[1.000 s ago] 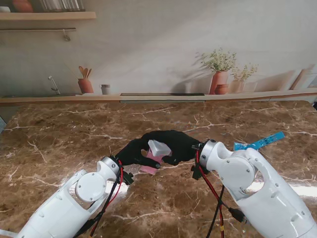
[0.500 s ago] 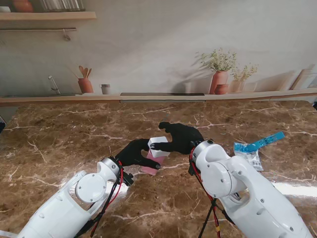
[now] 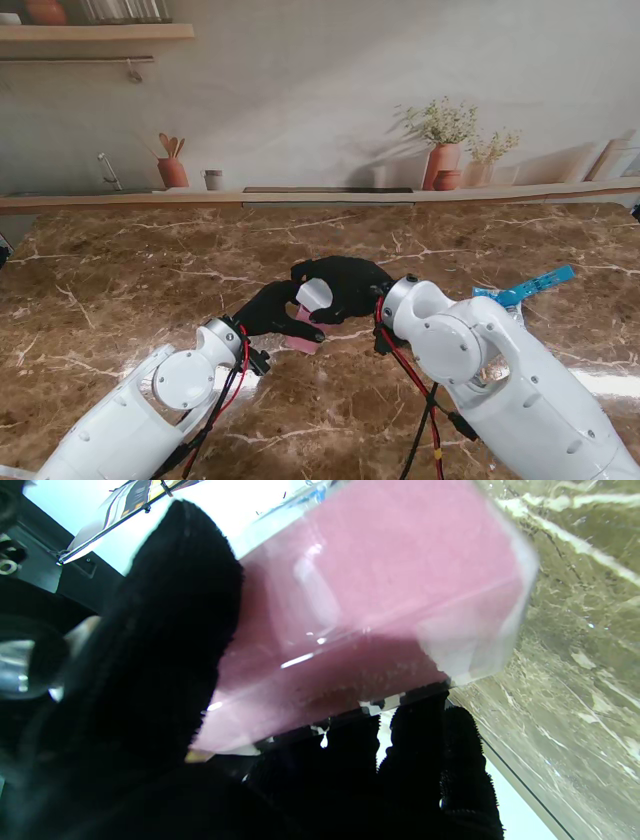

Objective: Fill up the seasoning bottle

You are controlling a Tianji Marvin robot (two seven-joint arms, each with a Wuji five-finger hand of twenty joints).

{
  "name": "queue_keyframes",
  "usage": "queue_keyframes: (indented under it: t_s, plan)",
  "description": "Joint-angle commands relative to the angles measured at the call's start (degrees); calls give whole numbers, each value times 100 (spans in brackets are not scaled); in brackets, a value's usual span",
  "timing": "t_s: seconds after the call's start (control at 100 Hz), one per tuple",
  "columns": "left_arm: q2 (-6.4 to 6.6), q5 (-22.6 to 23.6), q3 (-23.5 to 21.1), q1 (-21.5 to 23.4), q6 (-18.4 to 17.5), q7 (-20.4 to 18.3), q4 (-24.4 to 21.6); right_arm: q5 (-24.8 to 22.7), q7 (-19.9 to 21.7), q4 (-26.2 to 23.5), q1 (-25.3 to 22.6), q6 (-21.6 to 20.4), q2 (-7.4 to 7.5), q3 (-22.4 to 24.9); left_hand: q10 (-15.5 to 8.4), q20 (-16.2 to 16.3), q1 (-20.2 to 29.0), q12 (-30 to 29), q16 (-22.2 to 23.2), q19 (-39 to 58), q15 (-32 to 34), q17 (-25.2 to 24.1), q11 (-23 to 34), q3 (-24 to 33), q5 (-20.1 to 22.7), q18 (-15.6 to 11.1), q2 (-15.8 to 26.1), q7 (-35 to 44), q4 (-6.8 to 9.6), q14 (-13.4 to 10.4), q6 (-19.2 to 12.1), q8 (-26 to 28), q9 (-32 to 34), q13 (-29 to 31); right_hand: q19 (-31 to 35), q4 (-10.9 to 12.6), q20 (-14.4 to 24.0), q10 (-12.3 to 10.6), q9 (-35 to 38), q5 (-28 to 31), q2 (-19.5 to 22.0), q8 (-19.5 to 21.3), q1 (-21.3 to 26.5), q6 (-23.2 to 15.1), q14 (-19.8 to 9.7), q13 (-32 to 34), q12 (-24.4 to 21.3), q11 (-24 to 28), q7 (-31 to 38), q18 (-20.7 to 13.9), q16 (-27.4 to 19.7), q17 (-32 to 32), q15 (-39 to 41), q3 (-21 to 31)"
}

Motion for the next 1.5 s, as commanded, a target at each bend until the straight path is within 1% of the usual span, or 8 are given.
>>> queue_keyframes:
  t_s: [0.0,0.19,0.35,0.64,0.84,1.13,1.27,1.49]
  plan:
    - [-25,22,9,4,-29,35,-62,217,187,36,-45,-314,63,62,-615,69,749,294,-11,-126,58,-114,775,910,993,-181,2074,1068,101,-7,-1408,356,312,-136,-1482,69,-386,-435,-548,-262,-240,-258,677,27,-1309,-1052,-293,-383,-429,-642,-1135,-943,-1752,1188]
    - [-26,30,-7,29,-28,59,-81,970,697,110,-53,-1076,187,335,-620,77,761,288,-14,-114,57,-106,771,909,991,-191,2074,1070,104,-6,-1412,359,319,-137,-3697,122,-994,6,-2102,-1372,-463,-754,474,-163,-1104,-3897,-1633,-2105,-1770,-950,-2727,-2763,-3501,1046]
    - [-20,42,-17,33,-26,49,-109,699,56,13,-294,-793,54,430,-623,79,764,287,-19,-114,56,-109,769,904,996,-197,2074,1074,105,-19,-1419,361,316,-142,-3825,0,-1067,144,-2162,-1306,307,-1552,-423,-43,-937,-3979,-1672,-2477,-1924,-834,-2849,-2865,-3689,-1643]
    - [-8,93,-18,24,-42,34,-136,-571,-386,-357,-400,928,-65,118,-628,76,758,279,-30,-122,55,-119,769,914,1004,-211,2059,1081,106,-18,-1426,360,332,-132,-1241,297,409,76,-447,-892,1983,-624,-3444,270,-781,-456,-1114,-1521,-908,-413,-1394,-218,-1820,-2123]
    - [-7,88,12,7,-56,20,-137,-940,307,-447,-83,1507,34,-242,-638,70,753,277,-42,-131,42,-122,766,925,1001,-221,2055,1080,104,-29,-1439,362,333,-140,679,273,297,25,185,-590,2402,-499,-3815,128,-1126,846,-538,-929,-435,-857,-336,897,-159,-2251]
    - [3,98,19,9,-54,-9,-161,-988,46,-228,167,1711,-18,-590,-638,40,746,285,-58,-168,26,-121,764,923,979,-337,2063,1101,98,-39,-1470,389,320,-150,3054,391,563,-490,771,39,1580,1062,-1473,-426,-1824,1774,984,1189,996,-1802,429,2231,2254,-2487]
    - [3,97,10,23,-23,-7,-183,-772,50,-292,74,1438,-8,-475,-637,35,748,290,-64,-171,22,-129,767,924,972,-312,2064,1103,98,-39,-1471,390,318,-150,2569,294,449,-556,705,132,831,958,-423,-413,-1823,1550,772,1152,1013,-1555,374,1939,1886,32]
    - [2,92,11,38,-10,-4,-203,-356,-34,-349,-130,798,-5,-211,-643,35,747,290,-67,-173,20,-140,763,918,955,-290,2076,1103,97,-45,-1480,393,304,-161,714,-589,-13,-643,498,178,-213,720,1174,-408,-1487,1017,587,1028,985,-756,333,1213,317,732]
